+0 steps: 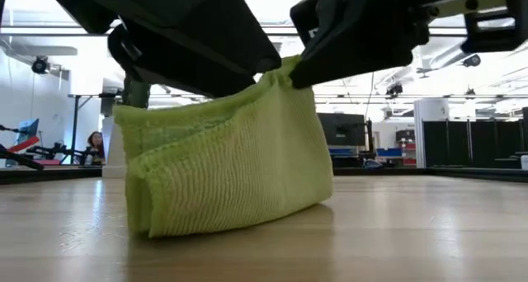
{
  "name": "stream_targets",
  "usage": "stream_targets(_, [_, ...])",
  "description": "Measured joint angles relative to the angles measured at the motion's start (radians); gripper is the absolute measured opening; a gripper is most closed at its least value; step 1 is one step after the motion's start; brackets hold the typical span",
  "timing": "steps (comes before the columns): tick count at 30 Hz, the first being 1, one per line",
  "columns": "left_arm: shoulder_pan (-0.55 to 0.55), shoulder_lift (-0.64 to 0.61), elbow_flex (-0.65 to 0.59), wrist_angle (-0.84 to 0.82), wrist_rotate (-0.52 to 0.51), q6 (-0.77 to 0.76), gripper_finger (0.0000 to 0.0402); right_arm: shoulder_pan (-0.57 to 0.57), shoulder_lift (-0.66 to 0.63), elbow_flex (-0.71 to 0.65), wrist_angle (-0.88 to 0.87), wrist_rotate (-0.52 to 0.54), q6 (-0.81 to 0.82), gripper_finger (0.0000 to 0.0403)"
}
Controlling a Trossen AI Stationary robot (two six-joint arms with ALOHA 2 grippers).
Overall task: Roll microfiber towels into tight, uniform cylinder then place into a basket
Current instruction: Fold the green microfiber cloth
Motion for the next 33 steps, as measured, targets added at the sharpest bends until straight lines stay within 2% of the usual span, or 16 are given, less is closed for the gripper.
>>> stream_targets(3, [0.0, 0.0, -0.003, -0.002, 0.0, -0.037, 0.018, 0.0, 0.003, 0.006, 0.002, 0.015, 0.017, 0.0009])
stream_targets(8, [0.0, 0.0, -0.003, 0.002, -0.005, -0.042, 0.018, 0.0, 0.003, 0.006, -0.004, 0.104, 0.032, 0.0009])
stream_targets(16, [0.001, -0.001, -0.018, -0.037, -0.033, -0.046, 0.018, -0.005, 0.003, 0.005, -0.018, 0.106, 0.063, 0.0009])
stream_targets(26, [0.003, -0.001, -0.023, -0.114, -0.035, -0.144, 0.018, -0.035, 0.003, 0.005, -0.023, 0.105, 0.071, 0.0009])
stream_targets(30, [0.003, -0.001, -0.022, -0.122, -0.034, -0.145, 0.0163, -0.05, 0.002, 0.005, -0.04, 0.105, 0.07, 0.0009])
stream_targets(33, [0.003, -0.001, -0.003, -0.195, -0.028, -0.145, 0.0131, -0.057, 0.002, 0.004, -0.055, 0.105, 0.074, 0.0009])
